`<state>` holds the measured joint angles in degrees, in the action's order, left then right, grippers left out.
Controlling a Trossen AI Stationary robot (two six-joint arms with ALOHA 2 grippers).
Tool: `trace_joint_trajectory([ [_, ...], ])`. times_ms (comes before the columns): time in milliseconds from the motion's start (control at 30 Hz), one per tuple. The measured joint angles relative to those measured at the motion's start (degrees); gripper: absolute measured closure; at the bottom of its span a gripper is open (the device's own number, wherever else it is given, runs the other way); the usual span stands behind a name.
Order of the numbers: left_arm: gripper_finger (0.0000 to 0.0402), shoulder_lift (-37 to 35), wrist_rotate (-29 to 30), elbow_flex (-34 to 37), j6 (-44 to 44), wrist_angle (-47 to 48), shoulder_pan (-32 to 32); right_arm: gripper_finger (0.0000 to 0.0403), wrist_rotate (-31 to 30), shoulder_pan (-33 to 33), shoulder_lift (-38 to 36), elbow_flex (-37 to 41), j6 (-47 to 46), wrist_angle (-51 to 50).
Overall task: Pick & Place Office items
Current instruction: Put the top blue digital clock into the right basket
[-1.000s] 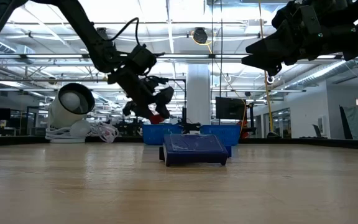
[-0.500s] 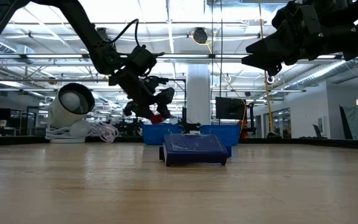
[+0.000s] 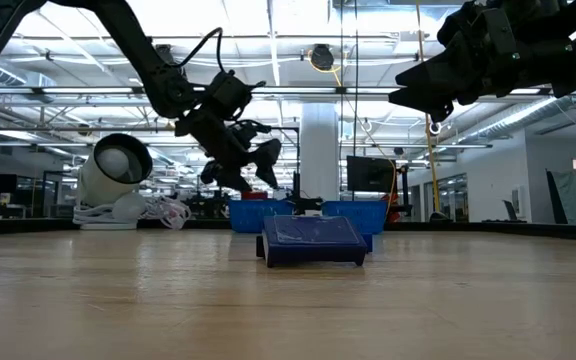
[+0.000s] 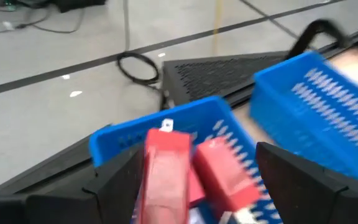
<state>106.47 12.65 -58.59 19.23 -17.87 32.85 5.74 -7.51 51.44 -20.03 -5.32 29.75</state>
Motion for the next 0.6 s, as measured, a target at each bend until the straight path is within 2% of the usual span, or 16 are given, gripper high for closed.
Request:
trace_joint_trajectory([
  [133, 0.0092, -4.01, -5.01, 0.0, 0.42, 1.92, -0.06, 0.0181, 0.02, 0.0, 0.0, 0.0, 0.0, -0.01],
  [333, 0.01, -14.41, -14.11, 0.0, 0.48, 12.48, -0.47, 0.0181, 0.02, 0.0, 0.0, 0.0, 0.0, -0.01],
  [600, 0.0097, -30.17, -16.23, 0.0, -5.4, 32.78, -2.89, 0.0181, 0.02, 0.0, 0.02, 0.0, -0.05, 0.01],
])
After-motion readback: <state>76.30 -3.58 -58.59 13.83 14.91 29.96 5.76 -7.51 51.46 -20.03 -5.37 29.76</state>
